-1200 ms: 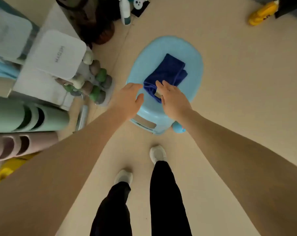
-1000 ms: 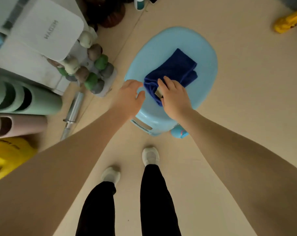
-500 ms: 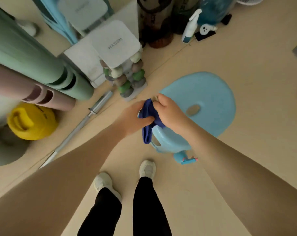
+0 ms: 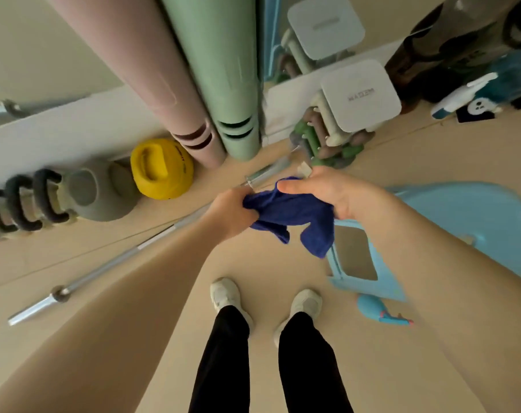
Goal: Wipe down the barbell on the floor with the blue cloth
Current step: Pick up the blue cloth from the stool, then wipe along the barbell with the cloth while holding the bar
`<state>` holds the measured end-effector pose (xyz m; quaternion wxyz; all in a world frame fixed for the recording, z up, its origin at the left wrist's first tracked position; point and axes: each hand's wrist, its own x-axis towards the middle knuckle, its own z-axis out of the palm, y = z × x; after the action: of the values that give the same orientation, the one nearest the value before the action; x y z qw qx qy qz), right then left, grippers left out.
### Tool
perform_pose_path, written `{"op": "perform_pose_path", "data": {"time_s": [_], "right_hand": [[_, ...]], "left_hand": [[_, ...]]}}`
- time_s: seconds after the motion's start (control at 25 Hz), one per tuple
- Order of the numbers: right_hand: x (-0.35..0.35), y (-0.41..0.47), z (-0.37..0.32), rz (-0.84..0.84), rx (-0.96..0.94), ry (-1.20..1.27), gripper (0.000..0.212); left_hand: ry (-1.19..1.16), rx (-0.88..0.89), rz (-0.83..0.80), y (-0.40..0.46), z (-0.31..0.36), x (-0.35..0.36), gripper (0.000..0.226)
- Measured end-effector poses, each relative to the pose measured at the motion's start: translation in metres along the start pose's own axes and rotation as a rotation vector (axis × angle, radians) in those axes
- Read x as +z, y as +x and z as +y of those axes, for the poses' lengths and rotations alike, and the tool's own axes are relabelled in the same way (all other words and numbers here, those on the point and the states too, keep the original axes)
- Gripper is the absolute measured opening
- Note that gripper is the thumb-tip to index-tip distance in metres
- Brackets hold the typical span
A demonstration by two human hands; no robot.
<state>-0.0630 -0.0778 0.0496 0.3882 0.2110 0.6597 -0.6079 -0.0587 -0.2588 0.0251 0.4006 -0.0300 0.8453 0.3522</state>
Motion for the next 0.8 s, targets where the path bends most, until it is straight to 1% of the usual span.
{"op": "perform_pose_path", "data": {"time_s": [0.04, 0.08, 0.12, 0.16, 0.24, 0.36, 0.4, 0.44, 0.48, 0.52, 0.6, 0.64, 0.68, 0.72, 0.76, 0.8], "right_hand": [[0.005, 0.008, 0.004, -0.041, 0.049, -0.114, 0.008], [0.013, 0.020, 0.009, -0.076, 0.094, -0.220, 0.012], [0.021, 0.034, 0.016, -0.103, 0.135, -0.301, 0.021], [0.030, 0.047, 0.023, -0.117, 0.167, -0.323, 0.026], [0.045, 0.077, 0.040, -0.091, 0.160, -0.182, 0.020], [0.050, 0.119, 0.068, -0.010, 0.130, 0.055, 0.009], [0.047, 0.131, 0.077, -0.008, 0.127, 0.121, 0.010], [0.042, 0.149, 0.088, 0.004, 0.121, 0.202, 0.015], [0.037, 0.166, 0.096, 0.051, 0.116, 0.296, 0.020], [0.031, 0.186, 0.107, 0.151, 0.112, 0.375, 0.022], [0.016, 0.232, 0.128, 0.468, 0.069, 0.442, 0.018], [0.006, 0.255, 0.136, 0.617, 0.018, 0.425, 0.013], [-0.003, 0.276, 0.140, 0.714, -0.045, 0.375, 0.011], [-0.010, 0.296, 0.144, 0.756, -0.117, 0.293, 0.012], [-0.017, 0.318, 0.151, 0.768, -0.195, 0.126, 0.019], [-0.023, 0.338, 0.159, 0.779, -0.272, -0.114, 0.025]], "left_hand": [[0.055, -0.001, 0.071, 0.004, -0.011, -0.006, 0.011], [0.095, -0.001, 0.136, 0.010, -0.025, -0.013, 0.011], [0.099, -0.007, 0.184, 0.018, -0.038, -0.019, 0.013], [0.085, -0.016, 0.212, 0.028, -0.053, -0.021, 0.016], [0.038, -0.050, 0.242, 0.051, -0.079, -0.016, 0.020], [-0.058, -0.118, 0.244, 0.092, -0.110, 0.009, 0.030], [-0.082, -0.121, 0.244, 0.105, -0.118, 0.018, 0.032], [-0.102, -0.115, 0.253, 0.124, -0.126, 0.028, 0.032], [-0.120, -0.101, 0.274, 0.147, -0.136, 0.039, 0.033], [-0.134, -0.093, 0.297, 0.170, -0.145, 0.050, 0.034], [-0.130, -0.107, 0.317, 0.217, -0.163, 0.071, 0.038], [-0.112, -0.115, 0.316, 0.238, -0.170, 0.080, 0.040], [-0.085, -0.112, 0.312, 0.257, -0.178, 0.088, 0.040], [-0.063, -0.099, 0.308, 0.274, -0.184, 0.093, 0.040], [-0.049, -0.085, 0.309, 0.293, -0.191, 0.099, 0.039], [-0.037, -0.075, 0.313, 0.313, -0.199, 0.104, 0.040]]}}
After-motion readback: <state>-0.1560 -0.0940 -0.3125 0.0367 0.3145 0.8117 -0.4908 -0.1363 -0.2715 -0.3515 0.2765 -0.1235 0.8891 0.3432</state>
